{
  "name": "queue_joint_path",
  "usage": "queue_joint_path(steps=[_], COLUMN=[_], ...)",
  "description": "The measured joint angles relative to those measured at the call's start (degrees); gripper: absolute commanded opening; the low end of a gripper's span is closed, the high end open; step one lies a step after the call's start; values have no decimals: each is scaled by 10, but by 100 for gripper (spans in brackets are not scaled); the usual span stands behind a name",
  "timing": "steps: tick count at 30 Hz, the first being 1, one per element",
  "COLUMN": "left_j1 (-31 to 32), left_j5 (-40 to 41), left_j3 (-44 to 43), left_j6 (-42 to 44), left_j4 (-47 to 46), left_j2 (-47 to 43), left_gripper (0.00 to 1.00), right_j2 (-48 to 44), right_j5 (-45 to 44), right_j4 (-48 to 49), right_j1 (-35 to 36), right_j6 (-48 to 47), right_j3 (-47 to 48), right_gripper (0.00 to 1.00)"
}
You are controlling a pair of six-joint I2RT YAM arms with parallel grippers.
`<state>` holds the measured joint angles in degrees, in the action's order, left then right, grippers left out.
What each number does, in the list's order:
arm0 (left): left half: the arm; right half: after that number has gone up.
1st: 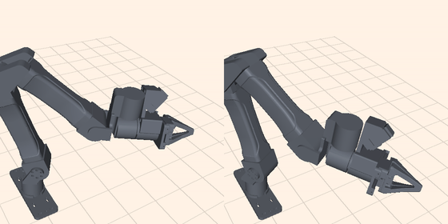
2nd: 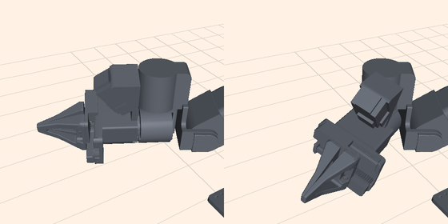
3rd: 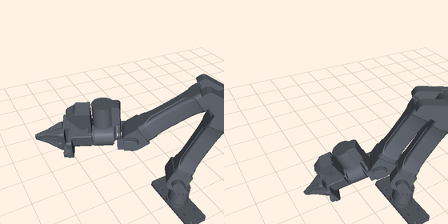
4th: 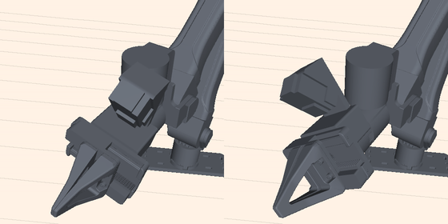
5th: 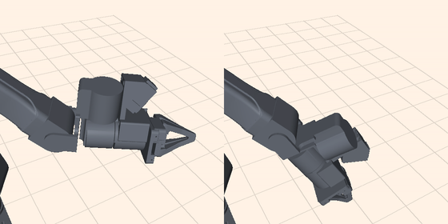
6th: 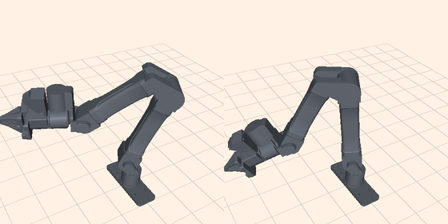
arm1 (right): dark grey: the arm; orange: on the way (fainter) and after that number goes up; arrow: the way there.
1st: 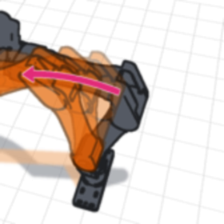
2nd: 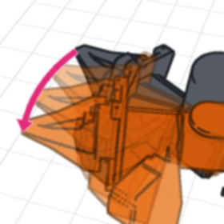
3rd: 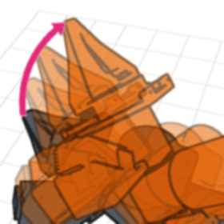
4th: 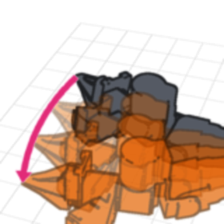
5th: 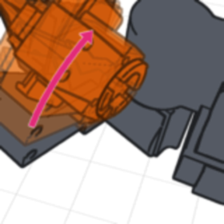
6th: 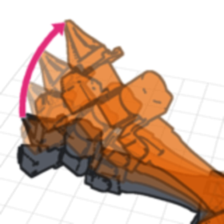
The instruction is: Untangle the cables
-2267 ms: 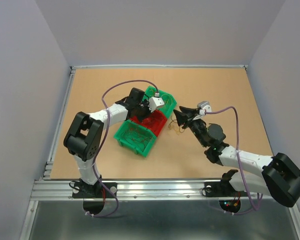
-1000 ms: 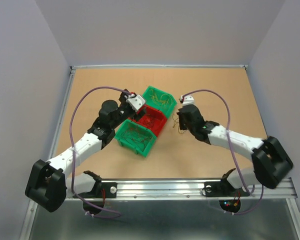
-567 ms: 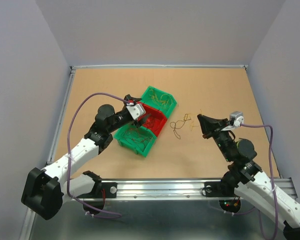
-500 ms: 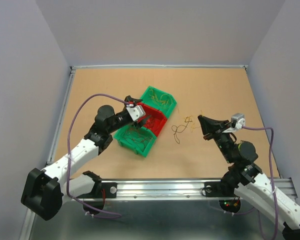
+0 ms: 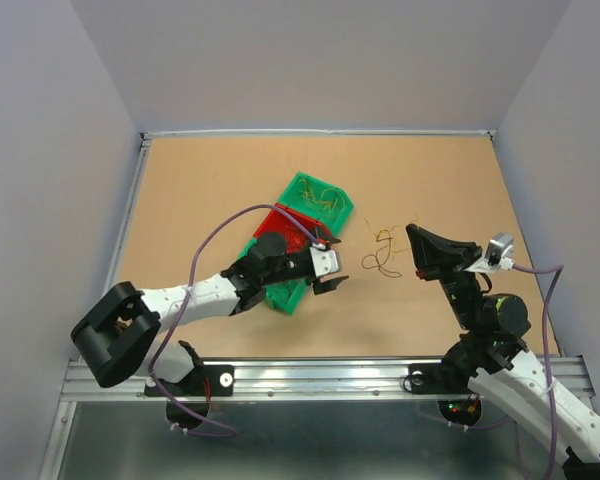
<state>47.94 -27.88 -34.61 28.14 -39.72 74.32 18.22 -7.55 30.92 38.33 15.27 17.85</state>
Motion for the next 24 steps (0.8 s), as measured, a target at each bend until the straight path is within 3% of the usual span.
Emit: queue_joint_path(steps=[6,11,15,16,17,19,24], left_j1=[55,86,95,97,98,99,105], left_j5=[35,73,98,100,105,108,117], left_j3=[-2,-38,-60,-65,-73,-88,-110], left_j6=[1,1,3,3,7,15,27], left_j4=[-26,-52,-67,-67,-68,-60,-39], left_j2=[56,99,139,149,160,178,198], left_gripper=[91,82,64,53,25,0,0], right_j2=[7,5,-1,-3,-6,-11,-33], right_j5=[-5,-6,-6,-6,-6,-7,-34], right_j4=[9,26,33,34,35,38,39], right_j1=[0,0,0,0,0,0,0], right_j6=[8,16,24,26,28,30,31], right_j3=[0,0,0,0,0,0,0], right_gripper=[1,1,1,1,1,1,1])
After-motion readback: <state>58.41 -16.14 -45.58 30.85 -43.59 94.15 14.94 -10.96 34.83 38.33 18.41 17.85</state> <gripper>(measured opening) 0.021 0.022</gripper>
